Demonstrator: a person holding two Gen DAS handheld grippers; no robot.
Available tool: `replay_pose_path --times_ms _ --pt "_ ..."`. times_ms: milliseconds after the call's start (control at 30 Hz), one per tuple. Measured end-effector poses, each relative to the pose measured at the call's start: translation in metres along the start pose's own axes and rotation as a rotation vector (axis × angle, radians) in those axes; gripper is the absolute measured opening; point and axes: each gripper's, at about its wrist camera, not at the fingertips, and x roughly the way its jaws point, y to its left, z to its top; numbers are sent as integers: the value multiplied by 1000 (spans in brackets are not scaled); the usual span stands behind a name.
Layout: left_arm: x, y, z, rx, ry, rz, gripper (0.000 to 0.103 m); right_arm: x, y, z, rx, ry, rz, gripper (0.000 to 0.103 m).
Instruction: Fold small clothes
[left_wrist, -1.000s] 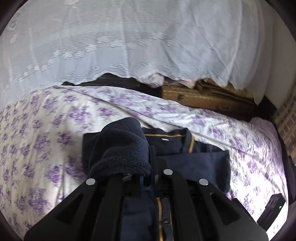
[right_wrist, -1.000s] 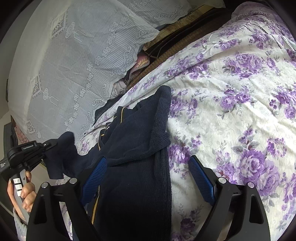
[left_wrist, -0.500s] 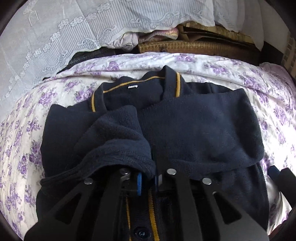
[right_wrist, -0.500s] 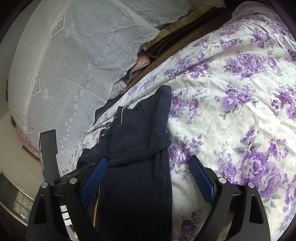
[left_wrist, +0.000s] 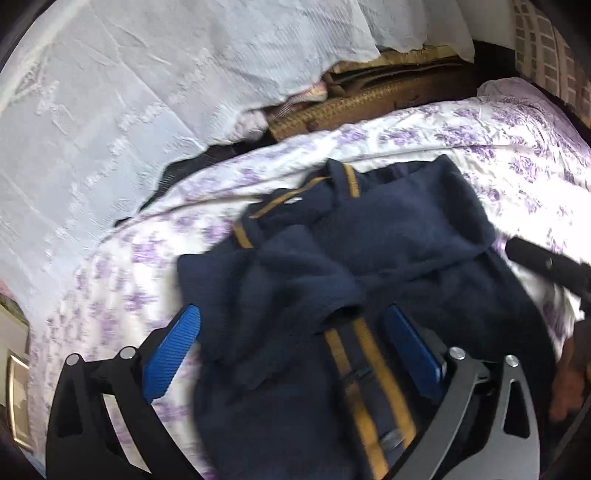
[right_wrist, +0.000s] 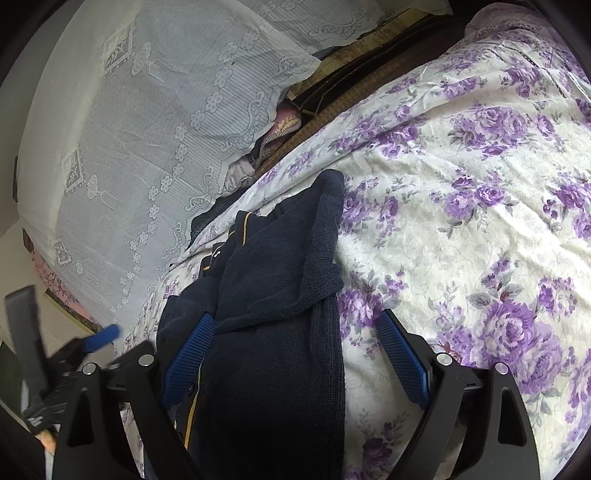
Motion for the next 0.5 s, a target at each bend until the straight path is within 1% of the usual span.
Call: replay_pose_path --times_ms 67,133,167,200,267,300,333,367,400,433,500 --pt "-9 22 -4 -29 -22 12 98 -1 6 -1 -22 -2 -11 90" --pt "-11 53 -8 -114 -43 43 98 -3 15 -2 -64 -4 -20 90" --pt "-8 67 -9 -167 -43 52 98 -5 27 -4 -120 -6 -23 90" --pt "1 86 -10 -245 -33 75 98 -7 38 -6 -172 -14 -27 90" --pt "24 113 -14 -368 8 131 98 -11 65 -14 -317 -32 -45 90" --pt "43 127 -19 -427 55 156 98 -13 80 -20 -399 -40 -55 90" --pt "58 134 -23 -454 93 169 98 -14 99 -30 -505 -50 -71 90" --pt "77 143 -29 -476 144 181 98 -15 110 -36 -565 -55 -80 90" --pt "88 148 -34 -483 167 183 98 -15 124 -44 -636 -58 -88 90" --pt "98 151 -38 -479 180 187 98 -14 136 -51 -696 -54 -91 90" --pt "115 151 -44 -430 202 230 98 -5 167 -66 -848 -37 -109 88"
